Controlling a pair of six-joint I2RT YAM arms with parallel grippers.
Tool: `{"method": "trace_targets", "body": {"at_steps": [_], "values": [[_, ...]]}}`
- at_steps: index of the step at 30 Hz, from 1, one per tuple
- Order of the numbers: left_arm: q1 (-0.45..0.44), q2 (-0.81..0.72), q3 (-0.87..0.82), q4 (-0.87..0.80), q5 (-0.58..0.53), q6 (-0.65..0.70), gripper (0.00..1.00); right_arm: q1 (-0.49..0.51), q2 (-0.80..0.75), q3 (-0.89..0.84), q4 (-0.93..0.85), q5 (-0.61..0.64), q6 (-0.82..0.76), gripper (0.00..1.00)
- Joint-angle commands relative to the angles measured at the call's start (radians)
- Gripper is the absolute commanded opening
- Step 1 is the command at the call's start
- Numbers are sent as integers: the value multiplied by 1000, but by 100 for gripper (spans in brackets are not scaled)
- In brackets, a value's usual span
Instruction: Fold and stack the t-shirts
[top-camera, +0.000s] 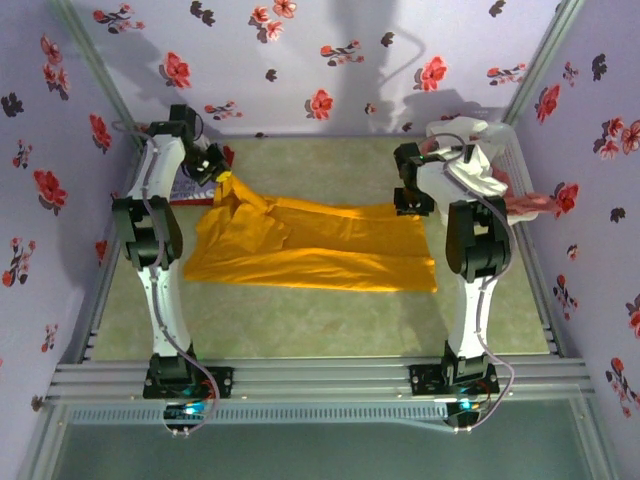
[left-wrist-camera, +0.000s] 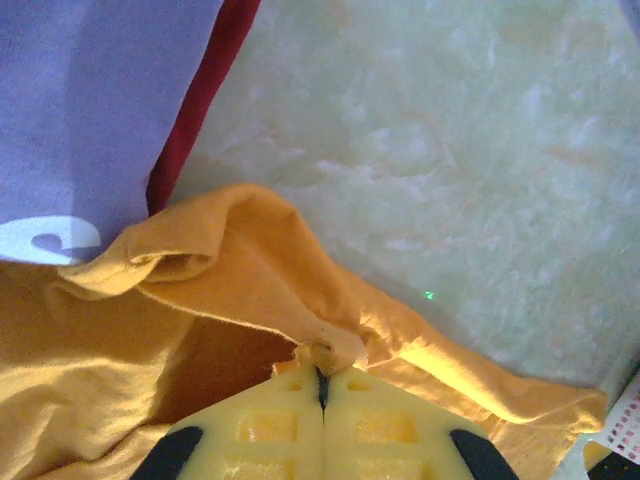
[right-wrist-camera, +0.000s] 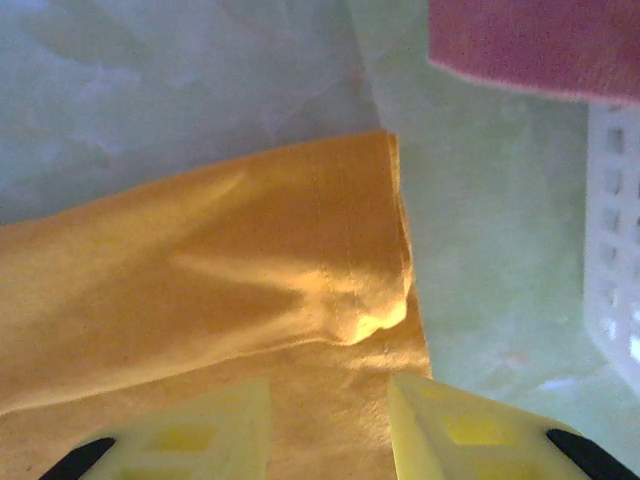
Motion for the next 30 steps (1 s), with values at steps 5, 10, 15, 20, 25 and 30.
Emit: {"method": "trace_targets", "body": {"at_steps": [5, 10, 15, 20, 25, 30], "values": [[10, 7, 32, 58, 60, -64, 0, -9, 54, 64, 7, 82, -60, 37], [10, -3, 30, 68, 68, -72, 0, -12, 80, 74, -1, 74, -60, 36], [11, -10, 30, 77, 75, -80, 0, -13, 97, 67, 10, 57, -62, 35], [11, -16, 24, 73, 79, -75, 0, -15, 118, 75, 11, 56, -65, 27], [11, -31, 1, 77, 78, -71, 0, -20, 128, 90, 0, 52, -67, 16], [11, -42, -14, 85, 79, -75, 0, -18, 87, 76, -4, 54, -59, 4]]}}
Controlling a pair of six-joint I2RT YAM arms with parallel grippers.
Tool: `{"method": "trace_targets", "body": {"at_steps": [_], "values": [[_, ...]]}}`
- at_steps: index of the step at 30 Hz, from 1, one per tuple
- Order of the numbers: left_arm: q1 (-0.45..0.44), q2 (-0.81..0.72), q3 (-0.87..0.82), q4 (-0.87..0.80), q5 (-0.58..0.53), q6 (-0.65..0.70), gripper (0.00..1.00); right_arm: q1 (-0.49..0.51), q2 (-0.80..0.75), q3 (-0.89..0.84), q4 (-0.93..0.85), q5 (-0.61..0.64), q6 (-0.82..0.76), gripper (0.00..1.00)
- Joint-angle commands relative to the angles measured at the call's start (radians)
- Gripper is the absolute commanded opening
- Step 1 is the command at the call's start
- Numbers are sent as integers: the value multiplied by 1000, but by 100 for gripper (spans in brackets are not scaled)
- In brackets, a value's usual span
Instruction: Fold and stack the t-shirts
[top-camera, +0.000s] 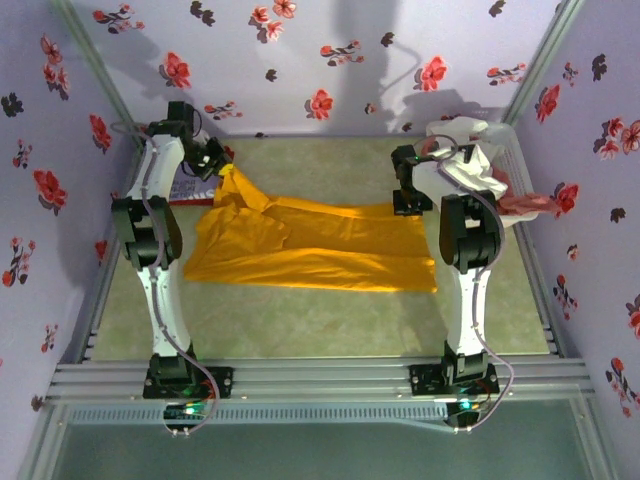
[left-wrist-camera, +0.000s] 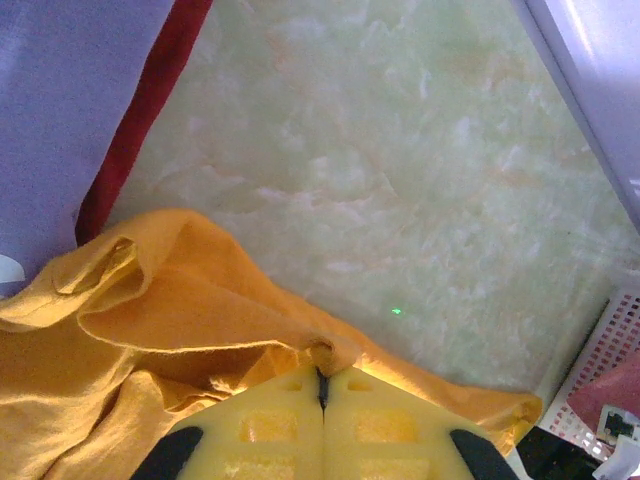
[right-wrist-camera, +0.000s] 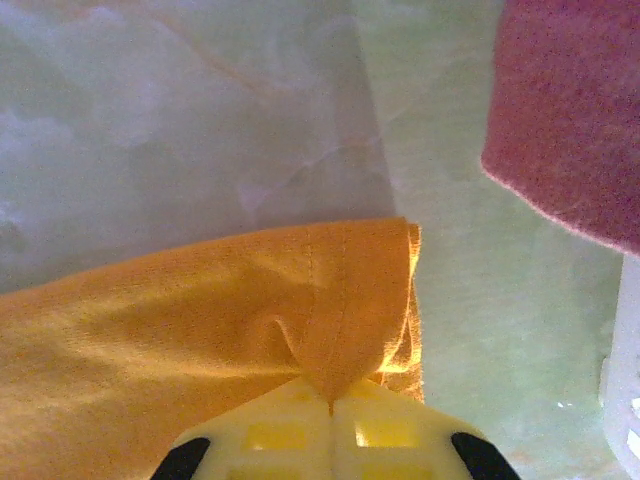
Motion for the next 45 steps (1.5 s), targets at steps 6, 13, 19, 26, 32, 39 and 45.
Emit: {"method": "trace_targets", "body": {"at_steps": [6, 13, 19, 26, 32, 39, 45], "values": [[8, -67, -13, 14, 23, -17, 0, -8, -84, -18, -46, 16, 18, 0], [17, -60, 51, -50, 32, -47, 0, -9, -158, -53, -94, 10, 29, 0], [15, -91, 49, -116, 36, -35, 0, -10, -196, -68, -173, -20, 35, 0], [14, -244, -129, -114, 13, -5, 0, -11, -256, -123, -216, -34, 33, 0], [14, -386, -305, -105, -27, 20, 0, -11, -271, -183, -232, -52, 27, 0], [17, -510, -539, -68, -58, 43, 0, -12, -267, -241, -238, -83, 36, 0], [17, -567, -718, -50, -91, 59, 0, -11, -192, -256, -262, -91, 30, 3]]}}
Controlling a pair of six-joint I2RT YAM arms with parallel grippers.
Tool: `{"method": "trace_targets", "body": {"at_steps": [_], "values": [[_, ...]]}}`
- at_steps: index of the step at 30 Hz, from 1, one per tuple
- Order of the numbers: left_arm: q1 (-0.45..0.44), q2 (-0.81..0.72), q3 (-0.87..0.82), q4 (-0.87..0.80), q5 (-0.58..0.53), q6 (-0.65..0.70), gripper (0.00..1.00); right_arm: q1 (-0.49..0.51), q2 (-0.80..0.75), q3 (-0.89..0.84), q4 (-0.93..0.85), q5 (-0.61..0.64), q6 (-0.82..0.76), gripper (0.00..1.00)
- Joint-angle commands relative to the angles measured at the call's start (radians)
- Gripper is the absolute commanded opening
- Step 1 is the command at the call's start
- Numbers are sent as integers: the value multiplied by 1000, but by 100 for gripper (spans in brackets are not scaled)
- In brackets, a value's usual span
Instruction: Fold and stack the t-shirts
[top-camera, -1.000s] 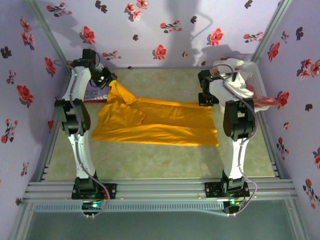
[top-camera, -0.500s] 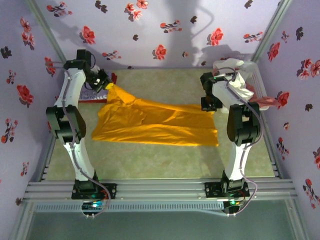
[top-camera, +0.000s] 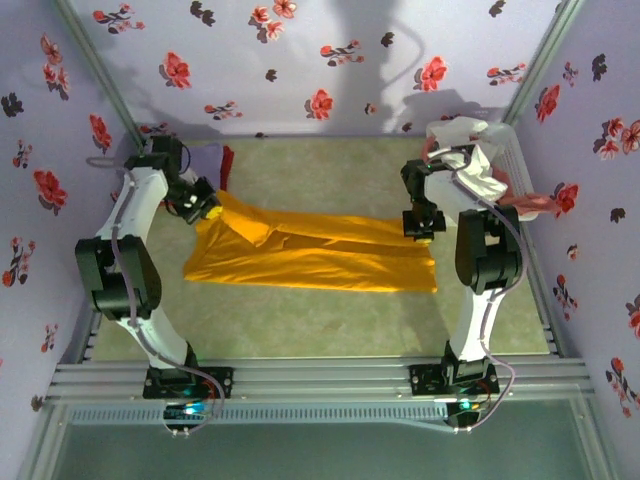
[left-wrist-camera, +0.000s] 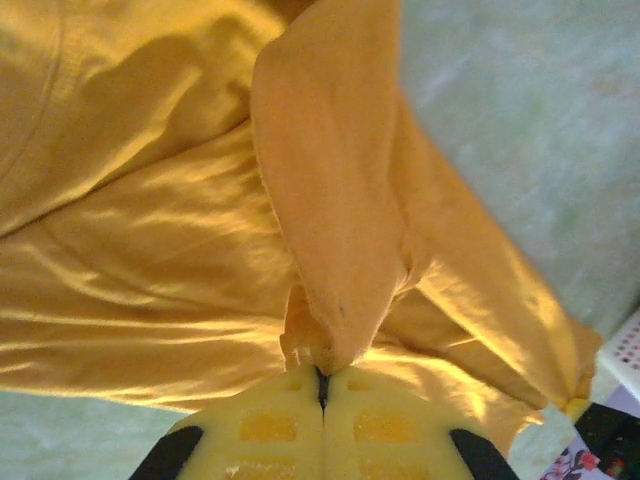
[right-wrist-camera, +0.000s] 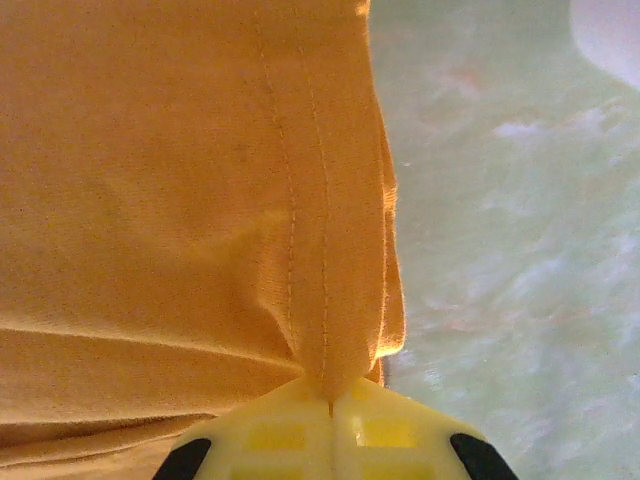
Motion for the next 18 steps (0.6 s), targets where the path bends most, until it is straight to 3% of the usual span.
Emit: {"method": "trace_targets", "body": {"at_steps": [1, 3, 5, 10, 14, 18], "values": [[6, -57, -88, 5, -28, 31, 0, -7, 52, -16, -47, -2, 10, 6], [0, -77, -139, 13, -23, 32, 0, -6, 53, -11, -53, -5, 13, 33], [0, -94, -180, 17, -24, 35, 0, -2, 29, -7, -58, -11, 18, 41], [0, -92, -230, 59, 7, 33, 0, 69, -153, -29, -38, -113, 77, 45], [3, -34, -125, 47, 23, 41, 0, 222, -266, -54, 88, -252, 212, 46], [8, 92, 44, -9, 23, 82, 0, 400, -217, -40, 293, -294, 333, 44]]}}
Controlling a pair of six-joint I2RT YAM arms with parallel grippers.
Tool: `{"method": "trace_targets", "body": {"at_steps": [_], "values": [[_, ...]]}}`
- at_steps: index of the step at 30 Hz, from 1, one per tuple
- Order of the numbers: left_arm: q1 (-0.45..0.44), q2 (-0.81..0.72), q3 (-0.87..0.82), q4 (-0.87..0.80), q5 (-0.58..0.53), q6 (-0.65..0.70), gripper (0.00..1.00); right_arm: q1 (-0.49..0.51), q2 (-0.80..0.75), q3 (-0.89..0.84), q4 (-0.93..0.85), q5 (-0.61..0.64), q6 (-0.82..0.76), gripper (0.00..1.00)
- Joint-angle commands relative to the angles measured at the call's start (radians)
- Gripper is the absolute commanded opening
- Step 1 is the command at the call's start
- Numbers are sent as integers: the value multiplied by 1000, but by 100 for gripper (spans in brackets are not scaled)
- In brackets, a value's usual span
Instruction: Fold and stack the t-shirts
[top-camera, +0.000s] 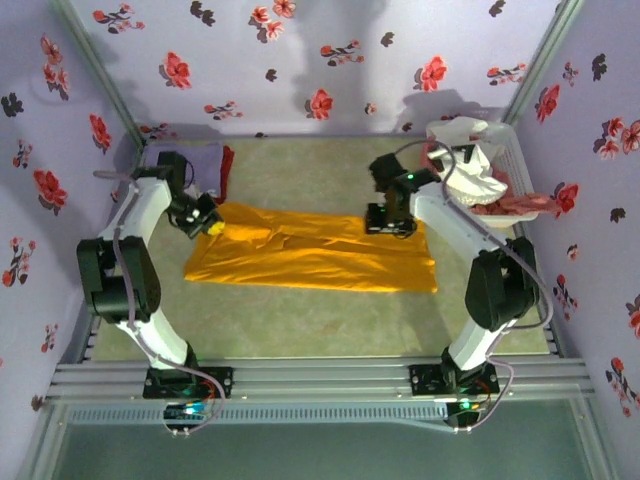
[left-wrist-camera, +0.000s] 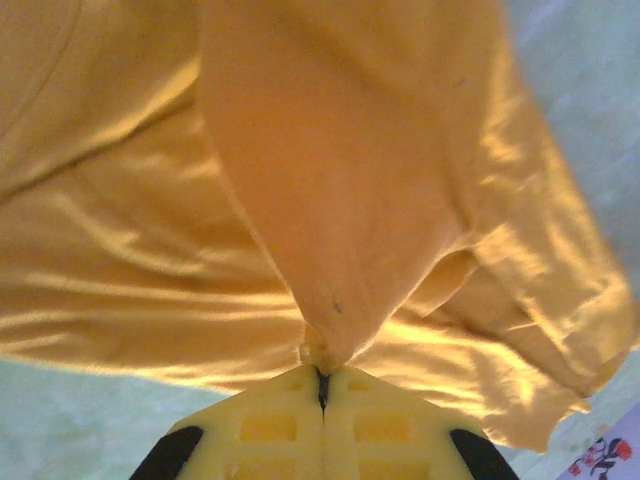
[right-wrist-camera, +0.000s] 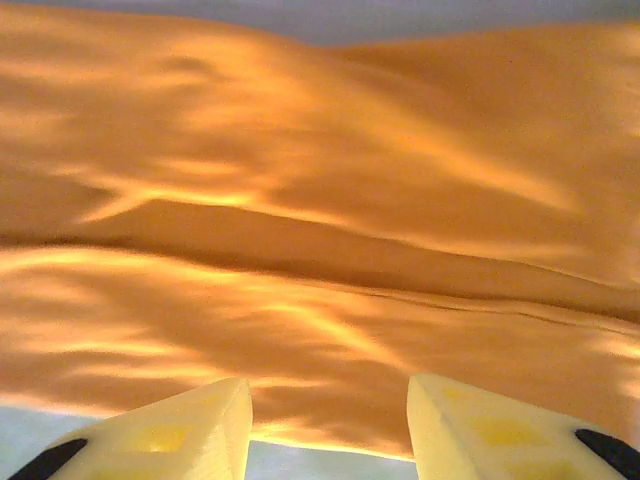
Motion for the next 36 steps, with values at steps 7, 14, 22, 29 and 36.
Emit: {"method": "trace_targets", "body": {"at_steps": [7, 14, 22, 29, 36], "values": [[11, 240, 267, -72, 44, 108, 0, 307, 355, 296, 199, 43, 129, 34], [27, 301, 307, -48, 97, 130, 0, 401, 637, 689, 108, 77, 11, 33], [52, 340, 325, -25, 150, 151, 0, 417, 817, 889, 118, 45, -16, 34], [55, 352, 313, -28, 159, 174, 0, 421, 890, 948, 97, 10, -34, 33], [57, 336, 258, 4, 159, 169, 0, 425, 911, 949, 71, 4, -48, 24]]}}
